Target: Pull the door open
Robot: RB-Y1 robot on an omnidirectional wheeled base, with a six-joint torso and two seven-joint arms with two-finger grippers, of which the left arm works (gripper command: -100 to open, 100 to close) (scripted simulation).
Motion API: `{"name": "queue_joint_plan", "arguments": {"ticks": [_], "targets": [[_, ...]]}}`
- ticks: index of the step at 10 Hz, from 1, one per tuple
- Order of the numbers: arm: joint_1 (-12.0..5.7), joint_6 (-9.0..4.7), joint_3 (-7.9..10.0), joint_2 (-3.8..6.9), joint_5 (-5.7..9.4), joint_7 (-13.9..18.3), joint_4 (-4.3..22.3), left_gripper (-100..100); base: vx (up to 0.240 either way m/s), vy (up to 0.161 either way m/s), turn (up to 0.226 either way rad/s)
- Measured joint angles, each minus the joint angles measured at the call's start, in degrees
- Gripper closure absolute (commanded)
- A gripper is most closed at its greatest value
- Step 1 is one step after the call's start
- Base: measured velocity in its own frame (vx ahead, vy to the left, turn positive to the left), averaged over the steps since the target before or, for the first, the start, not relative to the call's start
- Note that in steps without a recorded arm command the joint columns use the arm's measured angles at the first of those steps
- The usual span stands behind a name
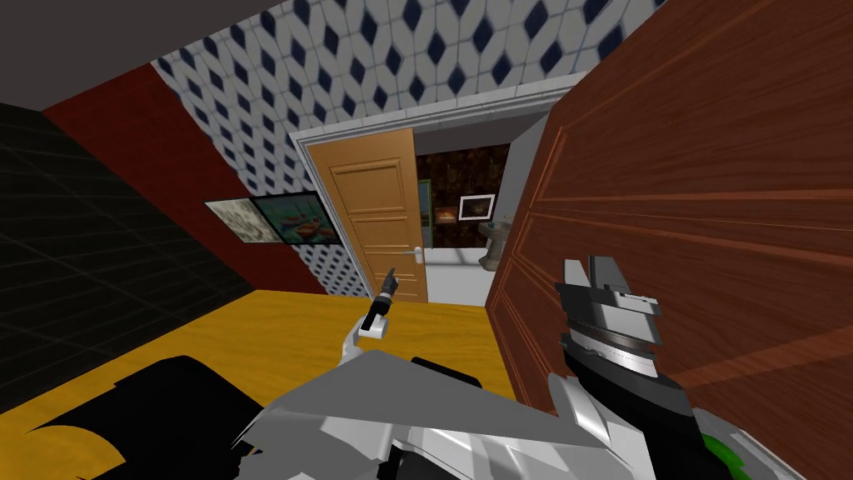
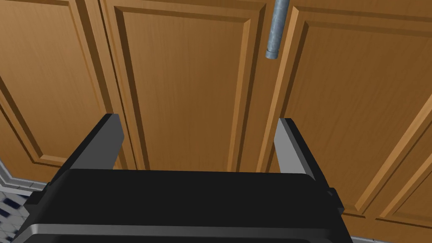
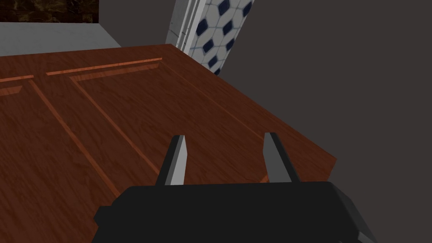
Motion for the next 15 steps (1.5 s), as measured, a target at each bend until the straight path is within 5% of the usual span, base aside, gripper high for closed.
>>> {"name": "queue_joint_plan", "arguments": {"ticks": [10, 12, 15], "targets": [[-5.57, 1.03, 2.02, 2.52, 0.61, 0.59, 12.96, -100, 0.178, 0.007, -0.049], [-5.89, 1.21, 2.17, 2.79, 0.69, 0.69, 13.73, -100, 0.118, -0.006, -0.081], [-5.41, 0.03, 3.72, 5.11, 1.72, 2.10, 15.76, -100, 0.180, -0.023, -0.152]]}}
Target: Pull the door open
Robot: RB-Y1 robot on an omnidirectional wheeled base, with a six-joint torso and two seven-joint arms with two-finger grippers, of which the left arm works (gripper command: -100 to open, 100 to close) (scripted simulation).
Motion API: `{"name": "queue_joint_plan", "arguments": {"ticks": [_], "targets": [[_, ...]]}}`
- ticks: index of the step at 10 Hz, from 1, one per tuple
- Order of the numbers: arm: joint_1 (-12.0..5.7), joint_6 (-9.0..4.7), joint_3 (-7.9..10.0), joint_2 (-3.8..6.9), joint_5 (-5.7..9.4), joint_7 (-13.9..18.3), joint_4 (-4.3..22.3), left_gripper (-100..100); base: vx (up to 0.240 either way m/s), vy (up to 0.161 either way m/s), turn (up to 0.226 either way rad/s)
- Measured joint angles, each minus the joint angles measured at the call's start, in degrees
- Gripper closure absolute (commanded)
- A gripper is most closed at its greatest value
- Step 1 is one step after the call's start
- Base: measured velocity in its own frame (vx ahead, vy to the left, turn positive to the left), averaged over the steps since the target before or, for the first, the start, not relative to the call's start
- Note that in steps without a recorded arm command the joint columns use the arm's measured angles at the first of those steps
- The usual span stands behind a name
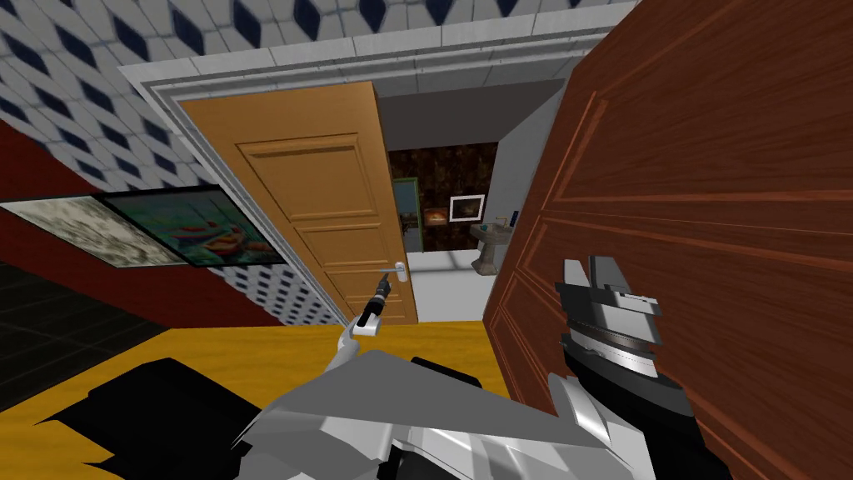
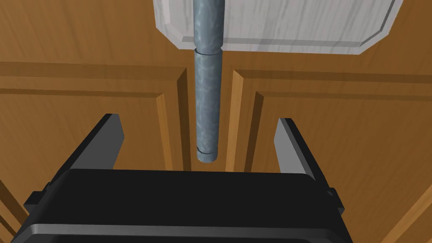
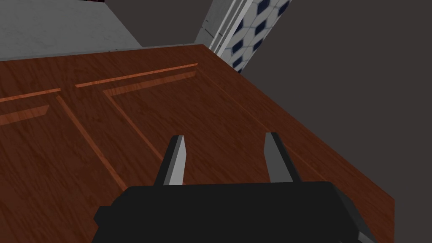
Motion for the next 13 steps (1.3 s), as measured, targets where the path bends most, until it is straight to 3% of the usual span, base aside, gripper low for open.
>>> {"name": "queue_joint_plan", "arguments": {"ticks": [2, 4, 5, 10, 13], "targets": [[-0.43, -1.04, 1.33, 2.21, 0.92, 1.35, 2.44, -100, 0.207, 0.005, -0.143], [0.49, -1.78, 2.62, 3.91, 1.74, 2.43, 3.30, -100, 0.150, 0.005, -0.095], [0.53, -1.85, 2.69, 4.04, 1.80, 2.62, 3.31, 100, -0.013, -0.001, 0.026], [0.50, -1.73, 2.53, 3.85, 1.72, 2.44, 3.34, 100, -0.018, -0.002, -0.002], [0.87, -1.82, 2.85, 4.11, 1.93, 2.52, 2.90, 100, -0.143, 0.046, -0.165]]}}
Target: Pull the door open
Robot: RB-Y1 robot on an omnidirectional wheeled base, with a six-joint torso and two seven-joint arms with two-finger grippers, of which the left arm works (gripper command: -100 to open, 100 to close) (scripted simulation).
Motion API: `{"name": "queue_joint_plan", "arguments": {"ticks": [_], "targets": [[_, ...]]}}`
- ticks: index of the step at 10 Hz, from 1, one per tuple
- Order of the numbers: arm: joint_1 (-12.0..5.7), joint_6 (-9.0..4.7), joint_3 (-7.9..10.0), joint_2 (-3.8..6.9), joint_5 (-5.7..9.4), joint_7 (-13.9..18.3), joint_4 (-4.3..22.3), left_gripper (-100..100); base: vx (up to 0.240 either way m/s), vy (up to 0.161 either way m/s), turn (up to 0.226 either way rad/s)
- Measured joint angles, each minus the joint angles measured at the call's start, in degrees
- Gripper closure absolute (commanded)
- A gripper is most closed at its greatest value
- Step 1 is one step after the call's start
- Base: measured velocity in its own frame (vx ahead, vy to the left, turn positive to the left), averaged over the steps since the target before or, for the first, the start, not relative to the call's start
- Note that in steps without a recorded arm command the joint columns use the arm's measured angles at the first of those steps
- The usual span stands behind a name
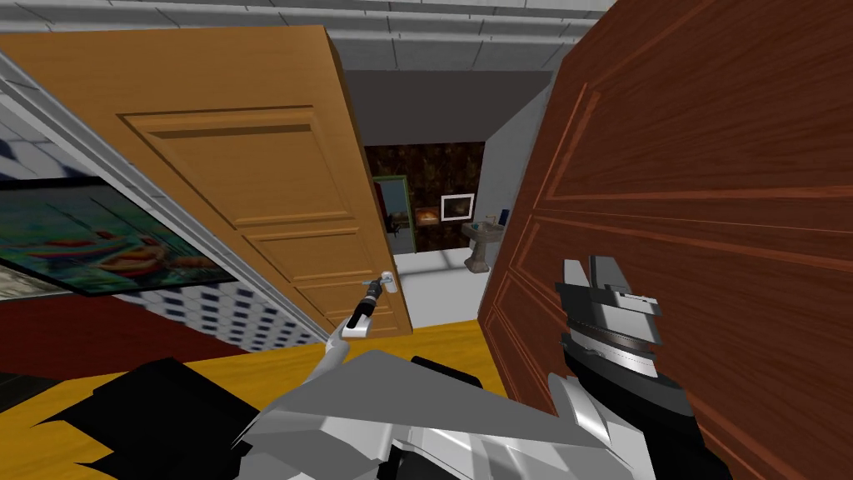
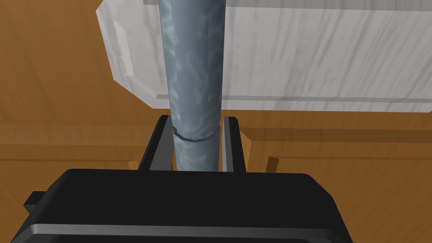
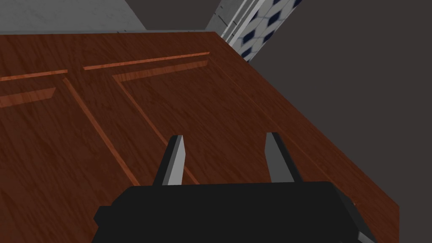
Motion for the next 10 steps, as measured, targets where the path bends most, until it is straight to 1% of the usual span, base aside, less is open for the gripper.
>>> {"name": "queue_joint_plan", "arguments": {"ticks": [2, 5, 7, 9, 10], "targets": [[0.56, 0.00, -0.04, 0.00, 0.17, 0.03, -0.62, 100, -0.228, 0.081, -0.226], [2.32, 0.05, -0.04, -0.09, 0.50, 0.05, -1.79, 100, -0.201, 0.059, -0.252], [3.12, -0.18, 0.19, 0.07, 0.77, 0.10, -2.41, 100, -0.261, 0.075, -0.239], [3.94, -0.32, 0.18, 0.05, 0.99, 0.12, -3.29, 100, -0.238, 0.048, -0.173], [4.41, -0.32, 0.13, 0.05, 1.08, 0.16, -3.72, 100, -0.115, 0.016, -0.054]]}}
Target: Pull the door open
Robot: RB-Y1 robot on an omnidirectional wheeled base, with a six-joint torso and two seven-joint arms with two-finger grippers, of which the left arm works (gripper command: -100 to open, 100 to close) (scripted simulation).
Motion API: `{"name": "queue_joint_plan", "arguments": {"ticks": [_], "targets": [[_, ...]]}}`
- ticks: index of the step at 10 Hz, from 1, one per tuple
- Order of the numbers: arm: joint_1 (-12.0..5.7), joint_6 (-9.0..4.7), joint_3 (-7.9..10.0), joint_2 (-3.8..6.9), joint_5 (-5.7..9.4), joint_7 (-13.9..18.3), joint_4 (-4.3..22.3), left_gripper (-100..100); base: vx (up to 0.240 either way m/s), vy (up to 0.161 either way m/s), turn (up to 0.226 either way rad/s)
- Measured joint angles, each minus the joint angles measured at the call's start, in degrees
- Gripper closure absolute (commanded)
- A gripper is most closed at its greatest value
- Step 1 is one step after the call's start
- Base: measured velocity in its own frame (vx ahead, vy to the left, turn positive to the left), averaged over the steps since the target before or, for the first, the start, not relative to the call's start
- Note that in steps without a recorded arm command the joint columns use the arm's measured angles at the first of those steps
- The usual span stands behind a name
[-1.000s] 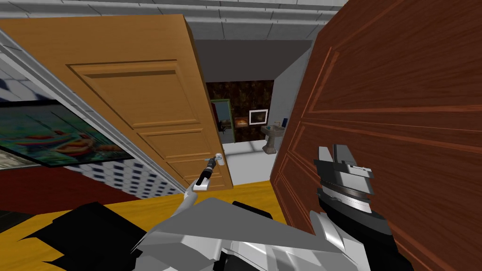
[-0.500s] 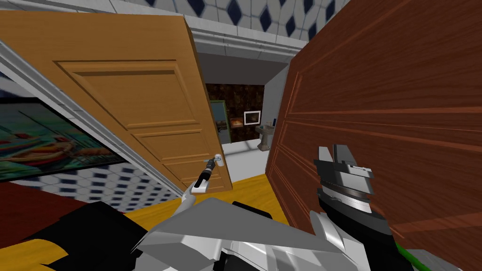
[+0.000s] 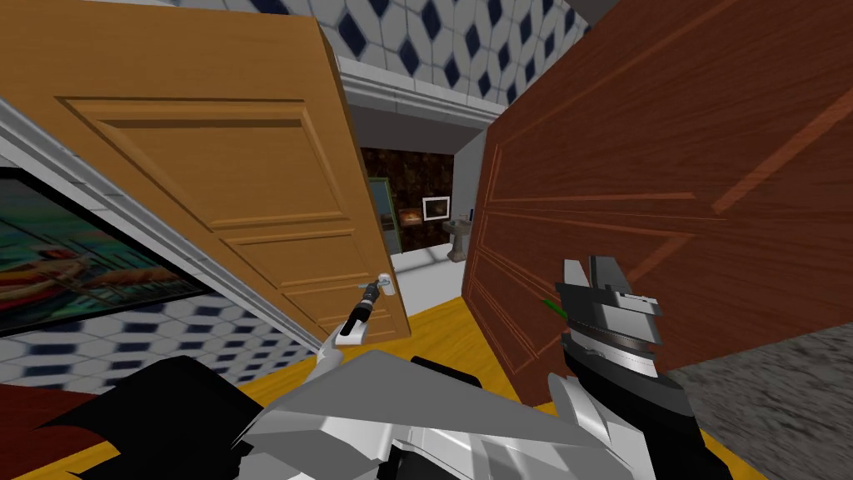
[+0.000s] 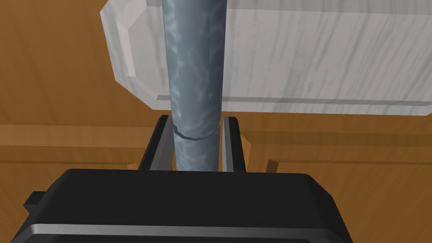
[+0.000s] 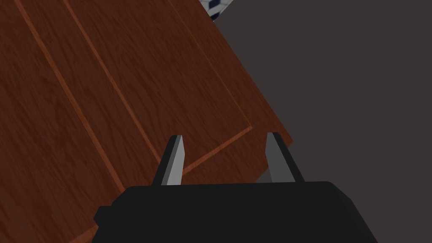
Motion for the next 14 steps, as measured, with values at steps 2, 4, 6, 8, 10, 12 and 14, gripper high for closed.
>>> {"name": "queue_joint_plan", "arguments": {"ticks": [2, 4, 6, 8, 10, 12, 14], "targets": [[0.73, -0.13, -0.61, 0.28, 0.02, 0.33, -0.19, 100, -0.187, 0.028, -0.143], [1.44, -1.03, -1.31, 1.38, 0.16, 1.29, -0.59, 100, -0.240, 0.046, -0.147], [2.80, -2.15, -2.45, 2.74, 0.31, 2.53, -1.26, 100, -0.248, 0.022, -0.137], [4.10, -3.01, -3.57, 3.92, 0.42, 3.64, -1.68, 100, -0.232, 0.038, -0.120], [4.97, -3.37, -4.31, 4.26, 0.41, 4.16, -1.98, 100, -0.137, 0.021, -0.094], [5.97, -4.38, -4.83, 5.41, 0.51, 5.02, -2.45, 100, -0.253, 0.057, -0.176], [7.60, -6.11, -5.72, 6.80, 0.58, 6.24, -3.07, 100, -0.223, 0.050, -0.145]]}}
